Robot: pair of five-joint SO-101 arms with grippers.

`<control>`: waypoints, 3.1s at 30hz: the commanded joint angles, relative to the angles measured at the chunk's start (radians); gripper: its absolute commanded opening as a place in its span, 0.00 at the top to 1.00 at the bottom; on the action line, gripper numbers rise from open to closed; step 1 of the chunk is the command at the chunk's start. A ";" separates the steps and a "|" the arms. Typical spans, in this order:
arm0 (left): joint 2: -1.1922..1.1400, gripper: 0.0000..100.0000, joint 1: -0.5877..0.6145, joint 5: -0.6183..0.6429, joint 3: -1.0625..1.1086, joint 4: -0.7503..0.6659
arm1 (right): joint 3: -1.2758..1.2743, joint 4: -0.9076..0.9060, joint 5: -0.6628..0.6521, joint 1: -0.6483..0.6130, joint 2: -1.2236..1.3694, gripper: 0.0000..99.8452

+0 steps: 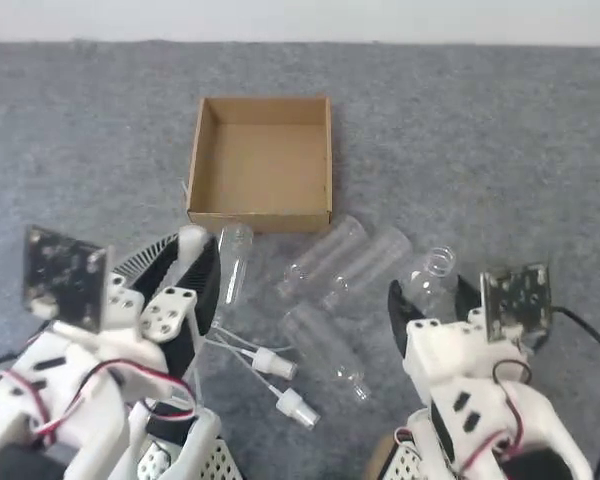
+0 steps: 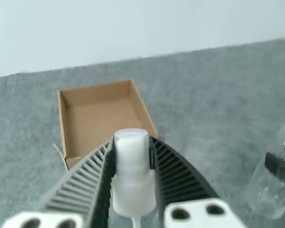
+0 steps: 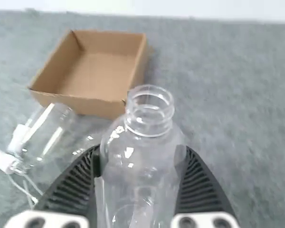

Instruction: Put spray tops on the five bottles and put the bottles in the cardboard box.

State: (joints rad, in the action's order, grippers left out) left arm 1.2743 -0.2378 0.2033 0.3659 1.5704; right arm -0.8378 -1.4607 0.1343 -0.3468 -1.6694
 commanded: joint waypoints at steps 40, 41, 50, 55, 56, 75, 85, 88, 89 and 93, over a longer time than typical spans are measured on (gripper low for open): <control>0.404 0.99 0.011 0.092 -0.048 -0.361 | -0.092 0.094 -0.029 -0.157 -0.147 0.98; 0.408 0.99 0.011 0.092 -0.048 -0.370 | -0.092 0.108 -0.052 -0.179 -0.145 0.98; 0.407 0.99 0.011 0.092 -0.045 -0.436 | -0.087 0.159 -0.336 -0.320 -0.147 0.98; 0.408 0.99 0.011 0.092 -0.027 -0.442 | -0.092 0.151 -0.354 -0.387 -0.147 0.98; 0.410 0.99 0.011 0.092 -0.015 -0.442 | -0.092 0.151 -0.354 -0.407 -0.147 0.98; 0.413 0.99 0.000 0.097 0.170 -0.658 | -0.236 0.177 -0.488 -0.601 -0.145 0.98; 0.408 0.99 -0.046 0.100 0.209 -0.655 | -0.311 0.213 -0.488 -0.634 -0.145 0.98; 0.413 0.99 -0.109 0.100 0.249 -0.655 | -0.315 0.225 -0.488 -0.639 -0.145 0.98; 0.413 0.99 -0.106 0.100 0.257 -0.655 | -0.315 0.226 -0.488 -0.645 -0.145 0.98; 0.405 0.99 -0.115 0.100 0.263 -0.658 | -0.316 0.225 -0.489 -0.657 -0.145 0.98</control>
State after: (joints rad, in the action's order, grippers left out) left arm 1.6916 -0.3437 0.2892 0.6299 0.9429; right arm -1.1615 -1.2750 -0.3399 -0.9912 -1.8167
